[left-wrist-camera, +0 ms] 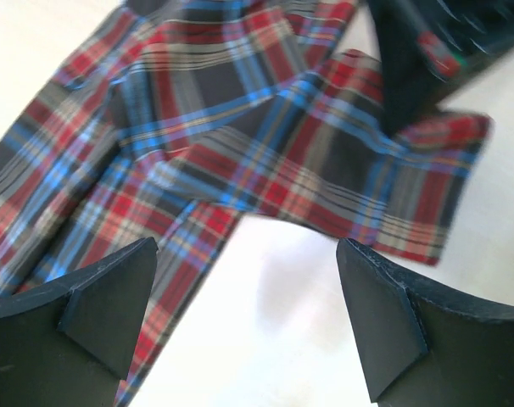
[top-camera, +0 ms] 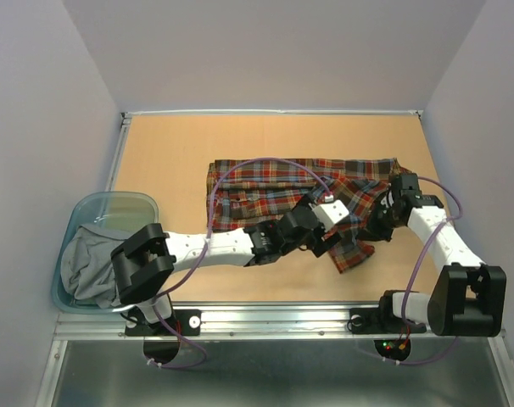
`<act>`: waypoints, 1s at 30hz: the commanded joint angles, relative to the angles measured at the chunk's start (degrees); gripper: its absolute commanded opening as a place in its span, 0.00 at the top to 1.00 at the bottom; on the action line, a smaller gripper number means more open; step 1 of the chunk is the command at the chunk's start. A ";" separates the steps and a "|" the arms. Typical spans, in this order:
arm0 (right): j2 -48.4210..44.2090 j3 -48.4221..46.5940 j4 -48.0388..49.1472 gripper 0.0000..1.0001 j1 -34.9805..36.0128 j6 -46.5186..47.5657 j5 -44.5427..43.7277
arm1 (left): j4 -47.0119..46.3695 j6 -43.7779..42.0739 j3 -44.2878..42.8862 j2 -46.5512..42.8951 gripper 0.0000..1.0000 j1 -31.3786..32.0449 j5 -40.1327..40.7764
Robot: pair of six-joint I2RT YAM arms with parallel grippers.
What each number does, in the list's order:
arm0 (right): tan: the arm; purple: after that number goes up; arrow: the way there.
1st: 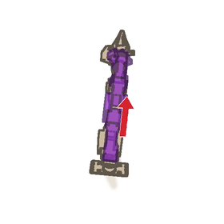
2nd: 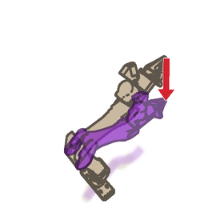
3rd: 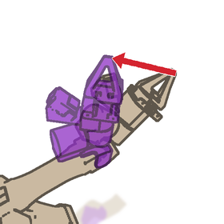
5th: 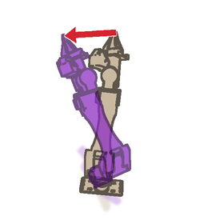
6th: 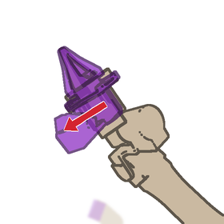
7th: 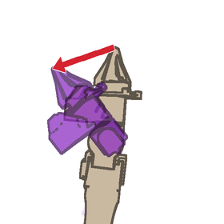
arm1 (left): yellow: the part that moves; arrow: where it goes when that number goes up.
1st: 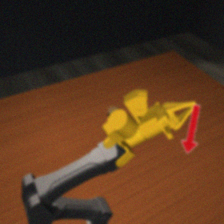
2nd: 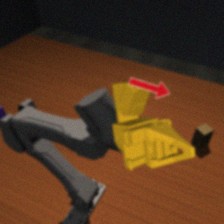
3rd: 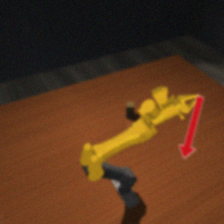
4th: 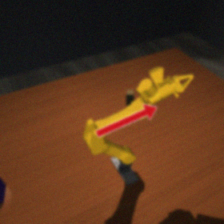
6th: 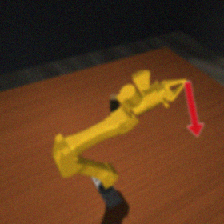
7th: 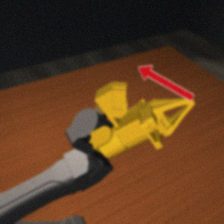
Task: Fold and stack the long sleeve shirts
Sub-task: Fold the shirt
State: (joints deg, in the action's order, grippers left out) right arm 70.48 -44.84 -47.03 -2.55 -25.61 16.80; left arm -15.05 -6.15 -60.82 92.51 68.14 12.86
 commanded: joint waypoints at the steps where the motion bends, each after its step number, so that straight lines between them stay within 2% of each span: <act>1: -0.25 -7.18 2.46 0.99 0.00 -4.09 9.13 | -7.79 -2.81 -2.46 1.87 0.01 1.90 -0.46; 5: -0.78 -10.26 4.74 1.00 0.00 -8.49 9.57 | -10.52 -0.89 -2.82 3.20 0.01 2.79 -2.66; 10: -1.83 -8.87 11.07 0.99 0.08 -17.52 12.82 | -13.42 2.19 -2.55 3.82 0.01 3.14 -2.85; 18: -2.63 -8.77 17.40 0.99 0.79 -26.33 12.29 | -16.77 5.27 -2.20 5.66 0.01 3.14 -3.64; 23: -3.50 -8.34 18.11 0.99 1.40 -28.88 12.47 | -18.78 5.80 -3.69 7.68 0.02 3.23 -0.56; 25: -3.85 -7.72 18.28 1.00 1.49 -29.59 12.38 | -19.84 5.89 -4.22 8.56 0.07 3.14 0.40; 30: -4.56 -6.75 18.72 0.99 2.19 -30.56 13.00 | -23.62 2.92 -4.75 11.37 0.12 3.75 9.44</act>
State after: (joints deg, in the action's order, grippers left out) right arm 67.72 -51.72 -31.40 -1.32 -54.26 28.71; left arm -32.05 -1.13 -63.05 103.63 71.05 14.83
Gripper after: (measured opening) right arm 0.019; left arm 0.882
